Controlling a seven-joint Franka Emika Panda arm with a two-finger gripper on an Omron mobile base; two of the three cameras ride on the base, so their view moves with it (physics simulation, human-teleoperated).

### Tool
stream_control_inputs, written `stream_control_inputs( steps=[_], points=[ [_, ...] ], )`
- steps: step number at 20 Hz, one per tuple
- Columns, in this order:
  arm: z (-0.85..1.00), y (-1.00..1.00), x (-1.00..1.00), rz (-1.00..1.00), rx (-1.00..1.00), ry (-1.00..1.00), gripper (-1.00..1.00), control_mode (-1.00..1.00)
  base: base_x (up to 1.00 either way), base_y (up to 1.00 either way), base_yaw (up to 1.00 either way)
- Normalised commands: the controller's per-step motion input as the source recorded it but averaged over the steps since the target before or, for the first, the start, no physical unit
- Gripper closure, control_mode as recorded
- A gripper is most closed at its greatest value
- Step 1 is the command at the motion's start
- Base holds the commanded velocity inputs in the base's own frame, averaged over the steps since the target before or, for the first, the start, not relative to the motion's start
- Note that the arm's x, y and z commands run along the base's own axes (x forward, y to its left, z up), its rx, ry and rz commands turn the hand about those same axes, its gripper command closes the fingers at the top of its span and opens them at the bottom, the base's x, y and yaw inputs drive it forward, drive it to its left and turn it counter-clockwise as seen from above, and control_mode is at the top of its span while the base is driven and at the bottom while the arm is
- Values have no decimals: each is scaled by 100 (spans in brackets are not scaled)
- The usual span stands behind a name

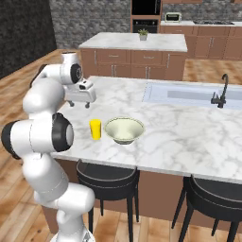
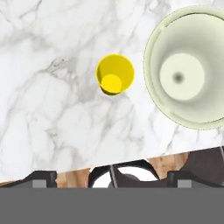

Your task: Place the cup inside the bowl on the dining table and move the bowl to any counter.

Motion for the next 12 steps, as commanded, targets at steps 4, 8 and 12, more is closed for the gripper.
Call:
stream_control_inputs(
  steps=[4,8,12],
  points=[
    [-30,0,47,0,0,0,-100,-100,0,0,0],
    [-30,0,46,0,0,0,-100,-100,0,0,0],
    [-29,0,43,0,0,0,-100,-100,0,0,0]
  ],
)
